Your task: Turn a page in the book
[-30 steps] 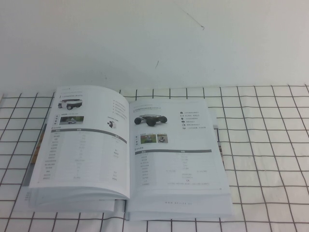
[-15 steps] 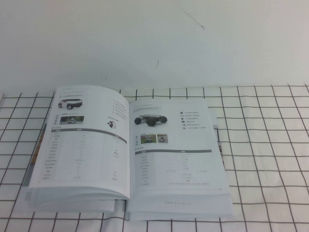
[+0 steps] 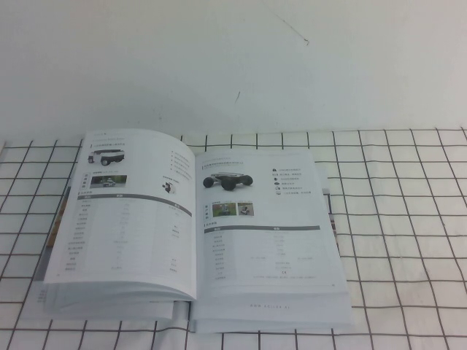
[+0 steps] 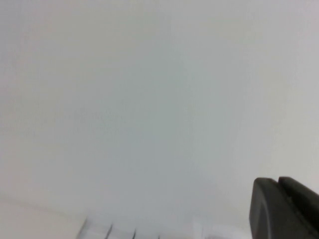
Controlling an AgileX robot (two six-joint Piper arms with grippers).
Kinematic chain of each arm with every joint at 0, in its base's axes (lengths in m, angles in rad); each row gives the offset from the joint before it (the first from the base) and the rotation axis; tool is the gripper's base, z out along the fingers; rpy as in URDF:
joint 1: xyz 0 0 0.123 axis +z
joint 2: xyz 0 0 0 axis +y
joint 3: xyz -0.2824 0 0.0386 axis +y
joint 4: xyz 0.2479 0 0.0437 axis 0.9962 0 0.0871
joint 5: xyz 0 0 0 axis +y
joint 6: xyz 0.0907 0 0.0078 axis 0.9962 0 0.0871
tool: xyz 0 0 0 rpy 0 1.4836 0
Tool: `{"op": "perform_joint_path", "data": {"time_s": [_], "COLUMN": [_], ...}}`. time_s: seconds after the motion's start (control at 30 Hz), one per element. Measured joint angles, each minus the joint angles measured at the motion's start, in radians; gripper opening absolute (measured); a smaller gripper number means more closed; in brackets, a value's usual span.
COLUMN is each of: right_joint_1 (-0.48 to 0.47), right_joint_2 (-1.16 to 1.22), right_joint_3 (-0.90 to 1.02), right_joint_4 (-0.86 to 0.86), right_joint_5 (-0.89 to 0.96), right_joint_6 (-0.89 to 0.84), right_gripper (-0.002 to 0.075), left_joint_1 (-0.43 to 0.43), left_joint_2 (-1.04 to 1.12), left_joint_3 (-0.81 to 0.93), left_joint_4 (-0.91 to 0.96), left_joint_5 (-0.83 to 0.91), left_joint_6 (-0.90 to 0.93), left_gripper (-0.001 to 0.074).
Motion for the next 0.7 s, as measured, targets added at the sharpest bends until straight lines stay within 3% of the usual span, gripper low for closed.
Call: {"op": "perform_joint_path", "data": {"time_s": [0.23,0.7], "right_joint_1": [0.000,0.000], "right_joint_2": [0.000,0.000], "right_joint_3": [0.000,0.000], "right_joint_4": [0.000,0.027], "right_joint_5": [-0.360,-0.615], "right_joint_6": [0.000,0.023], "right_gripper": [-0.0001,-0.0001], "left_joint_1": [0.000,0.000], "left_joint_2": [0.000,0.000], "left_joint_3": [0.000,0.000], "left_joint_4": [-0.006,-0.012], "left_joint_5": [-0.383,-0.511], "left_joint_6": [-0.002,-0.106], "left_gripper": [-0.0001,-0.0001]}}
